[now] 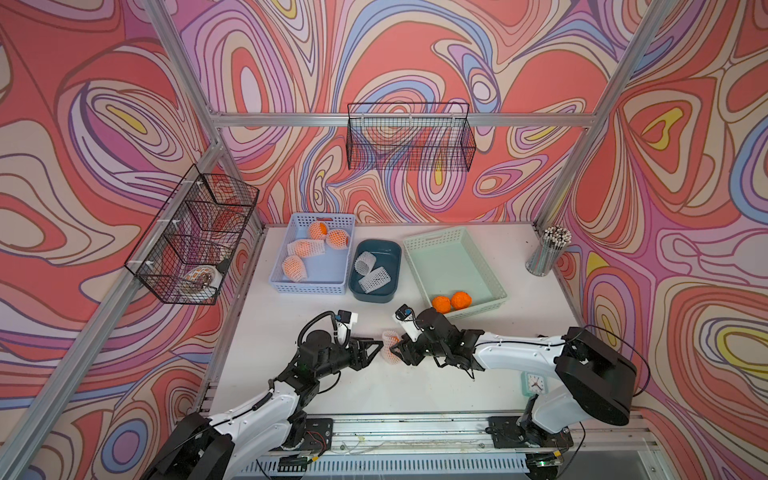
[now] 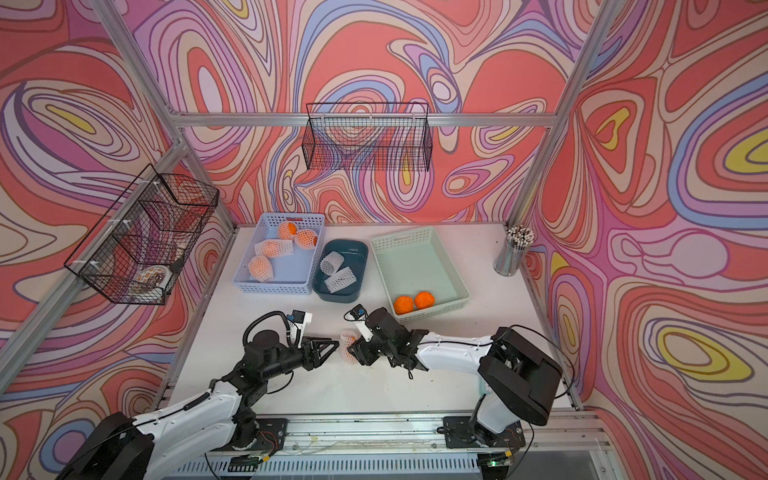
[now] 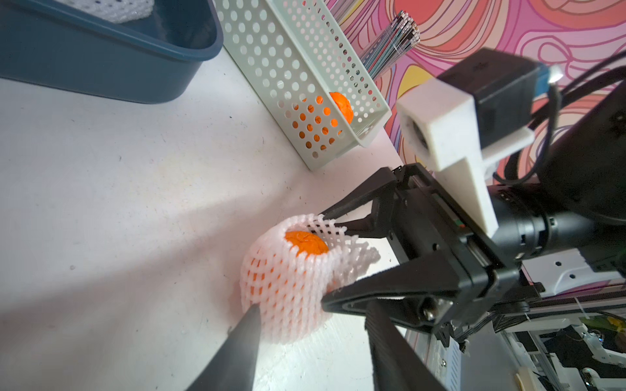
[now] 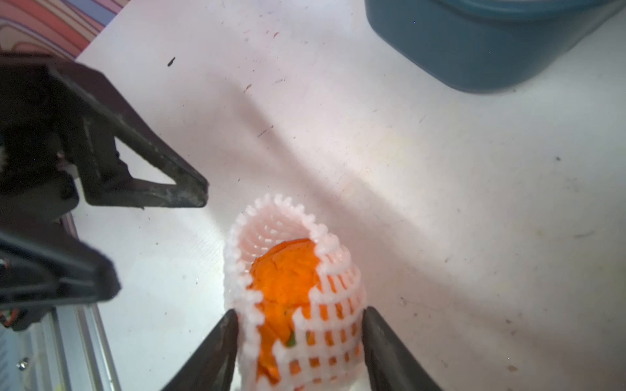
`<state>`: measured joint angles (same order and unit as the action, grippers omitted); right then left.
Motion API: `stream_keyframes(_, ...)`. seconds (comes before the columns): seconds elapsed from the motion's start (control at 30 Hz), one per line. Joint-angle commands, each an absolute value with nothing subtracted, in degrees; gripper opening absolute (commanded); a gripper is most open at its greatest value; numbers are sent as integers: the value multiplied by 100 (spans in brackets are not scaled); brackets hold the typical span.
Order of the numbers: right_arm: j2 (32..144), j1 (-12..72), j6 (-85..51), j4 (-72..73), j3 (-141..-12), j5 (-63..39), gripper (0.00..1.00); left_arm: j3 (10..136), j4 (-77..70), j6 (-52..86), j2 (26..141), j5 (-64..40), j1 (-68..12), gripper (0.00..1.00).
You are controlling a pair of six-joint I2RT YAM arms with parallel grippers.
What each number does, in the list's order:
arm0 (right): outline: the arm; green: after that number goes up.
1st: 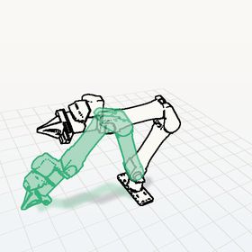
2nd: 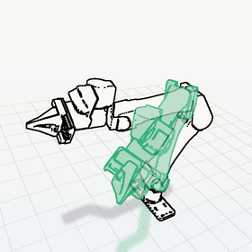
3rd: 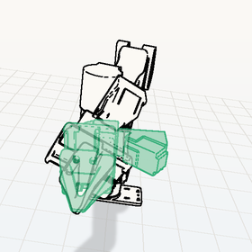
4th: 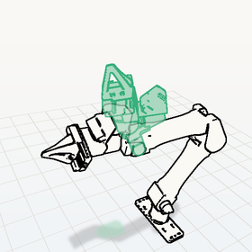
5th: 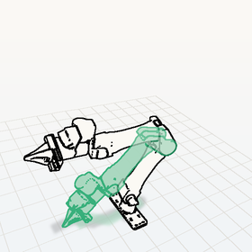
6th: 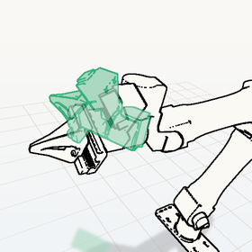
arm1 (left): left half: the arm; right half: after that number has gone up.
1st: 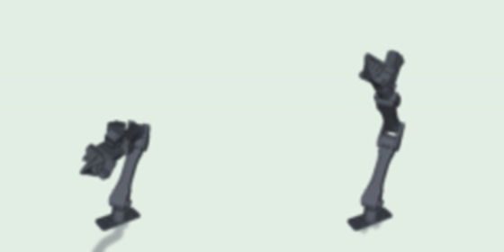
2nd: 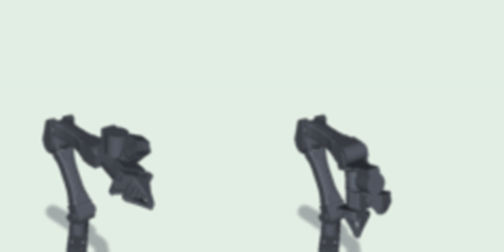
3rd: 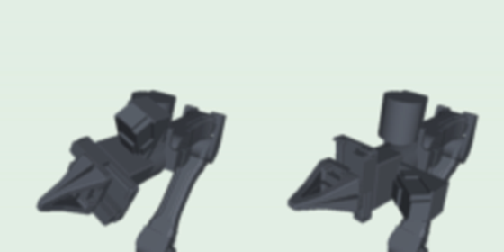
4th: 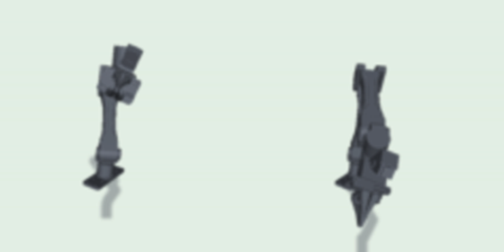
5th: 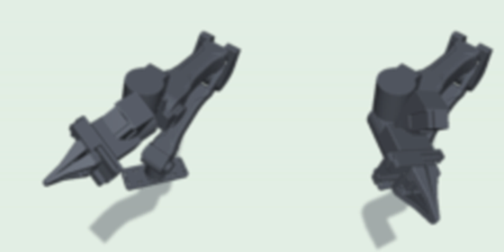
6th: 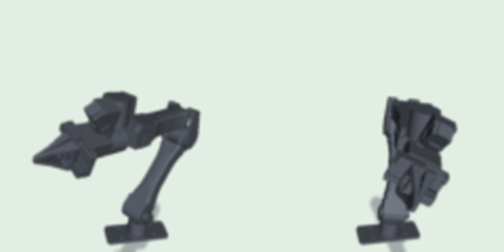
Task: Remove foam nets from oranges
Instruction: Remove the foam net from the orange.
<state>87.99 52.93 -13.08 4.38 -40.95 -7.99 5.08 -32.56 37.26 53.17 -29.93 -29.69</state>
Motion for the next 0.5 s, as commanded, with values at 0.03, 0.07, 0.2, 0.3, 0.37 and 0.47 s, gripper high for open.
stream_keyframes(0.03,8847,5300,-1248,355,-4237,-721,41,430,-3007,3545,5260,-2959,-3002,64)
stream_keyframes(0.07,8835,5300,-1239,376,-4230,-747,39,420,-3055,3528,5295,-2975,-3006,66)
stream_keyframes(0.2,8771,5300,-1235,387,-4226,-808,16,368,-3498,3495,5564,-3034,-2997,75)
stream_keyframes(0.3,8700,5267,-1263,458,-4160,-941,4,363,-3889,3483,5916,-3076,-2998,79)
stream_keyframes(0.37,8638,5234,-1298,521,-4096,-984,0,386,-4205,3501,6238,-3119,-2997,80)
stream_keyframes(0.47,8524,5194,-1363,712,-3929,-1097,0,347,-5047,3665,6856,-3267,-2998,82)
